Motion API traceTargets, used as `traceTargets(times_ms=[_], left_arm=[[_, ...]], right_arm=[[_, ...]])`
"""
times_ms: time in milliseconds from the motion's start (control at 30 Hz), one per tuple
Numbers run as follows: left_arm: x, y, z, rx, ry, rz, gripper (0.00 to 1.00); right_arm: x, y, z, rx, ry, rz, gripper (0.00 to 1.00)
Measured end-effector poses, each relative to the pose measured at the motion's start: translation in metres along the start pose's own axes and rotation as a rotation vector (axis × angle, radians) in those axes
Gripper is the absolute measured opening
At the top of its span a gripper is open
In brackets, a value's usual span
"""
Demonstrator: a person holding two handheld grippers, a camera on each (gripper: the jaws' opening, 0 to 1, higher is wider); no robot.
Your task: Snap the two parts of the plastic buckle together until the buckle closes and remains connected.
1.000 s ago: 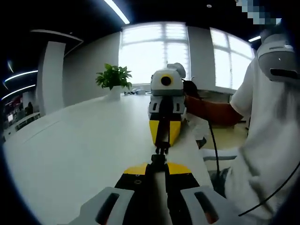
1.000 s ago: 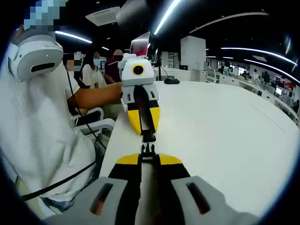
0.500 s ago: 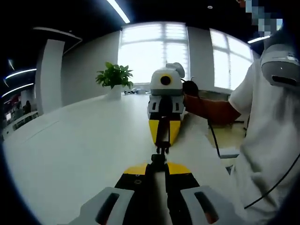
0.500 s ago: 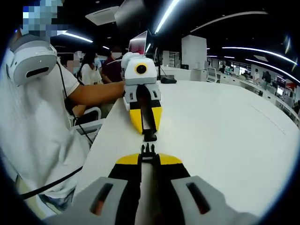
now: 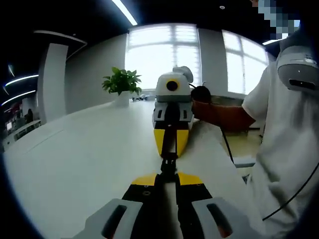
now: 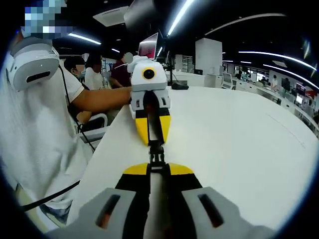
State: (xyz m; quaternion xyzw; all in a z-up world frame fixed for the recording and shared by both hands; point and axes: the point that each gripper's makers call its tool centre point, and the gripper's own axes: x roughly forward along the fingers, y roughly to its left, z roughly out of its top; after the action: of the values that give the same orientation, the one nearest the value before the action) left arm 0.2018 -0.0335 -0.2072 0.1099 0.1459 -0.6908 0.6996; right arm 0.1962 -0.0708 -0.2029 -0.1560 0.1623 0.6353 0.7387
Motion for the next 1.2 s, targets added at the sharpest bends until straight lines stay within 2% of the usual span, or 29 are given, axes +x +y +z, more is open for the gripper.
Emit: traceTargets(times_ms=[933, 1200], left_arm=[[0.0052, 0.0, 0.0029, 0.008, 0.006, -0.001, 0.1], [0.0041, -0.0008, 0.0021, 0.012, 0.007, -0.002, 0.1]], right_arm=[[0.0057, -0.0035, 0.0032, -0.031, 0.017, 0.012, 0.11], [0.0057, -0.0036, 0.0031, -0.021, 0.004, 0.042, 0.1]])
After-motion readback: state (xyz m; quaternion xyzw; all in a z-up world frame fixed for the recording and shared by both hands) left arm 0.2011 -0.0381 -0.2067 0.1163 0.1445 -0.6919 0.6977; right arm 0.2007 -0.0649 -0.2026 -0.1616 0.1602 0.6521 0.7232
